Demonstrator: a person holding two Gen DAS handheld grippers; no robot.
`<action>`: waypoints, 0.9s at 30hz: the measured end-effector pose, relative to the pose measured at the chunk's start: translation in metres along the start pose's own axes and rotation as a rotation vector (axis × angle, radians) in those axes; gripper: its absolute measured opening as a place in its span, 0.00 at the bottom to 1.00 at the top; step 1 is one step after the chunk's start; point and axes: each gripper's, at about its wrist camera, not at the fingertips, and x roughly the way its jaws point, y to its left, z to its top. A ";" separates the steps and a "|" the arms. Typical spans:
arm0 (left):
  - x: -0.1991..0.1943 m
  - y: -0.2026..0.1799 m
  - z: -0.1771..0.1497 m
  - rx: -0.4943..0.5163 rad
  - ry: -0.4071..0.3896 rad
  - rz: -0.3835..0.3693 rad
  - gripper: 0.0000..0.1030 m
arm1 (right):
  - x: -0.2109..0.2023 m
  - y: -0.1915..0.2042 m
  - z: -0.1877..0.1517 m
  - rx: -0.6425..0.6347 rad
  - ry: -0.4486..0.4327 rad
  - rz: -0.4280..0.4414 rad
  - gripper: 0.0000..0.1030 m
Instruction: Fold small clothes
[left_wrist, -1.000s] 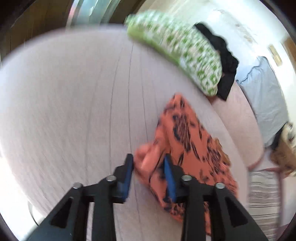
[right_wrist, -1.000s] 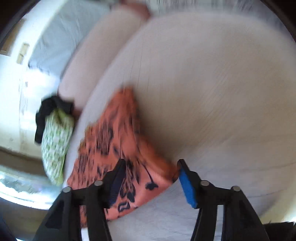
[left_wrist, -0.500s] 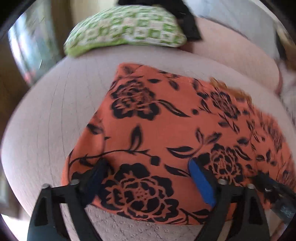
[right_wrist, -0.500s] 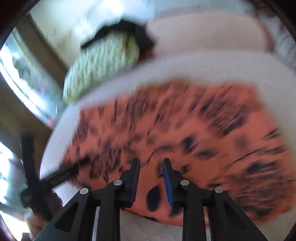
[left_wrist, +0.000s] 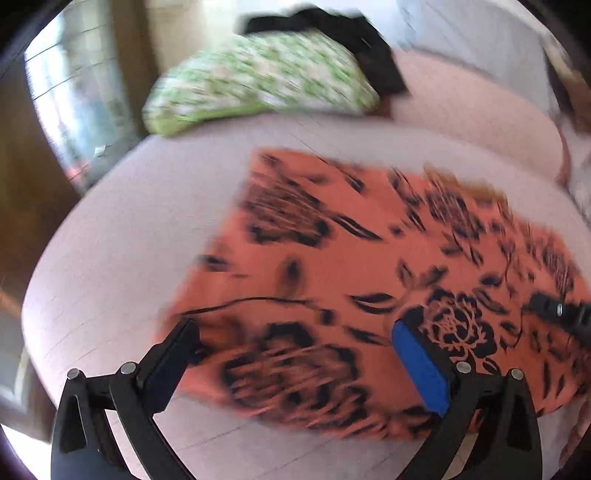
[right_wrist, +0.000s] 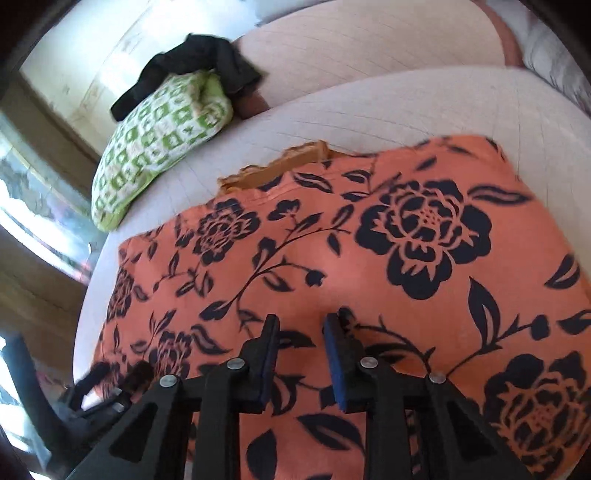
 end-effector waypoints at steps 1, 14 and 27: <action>-0.010 0.014 -0.001 -0.061 -0.007 0.002 1.00 | -0.005 -0.003 0.001 0.022 -0.005 0.034 0.28; -0.002 0.075 -0.043 -0.571 0.243 -0.211 1.00 | -0.039 0.022 -0.032 -0.146 -0.012 0.238 0.28; 0.015 0.055 -0.012 -0.573 0.151 -0.230 0.18 | -0.001 -0.009 -0.029 0.030 0.199 0.341 0.23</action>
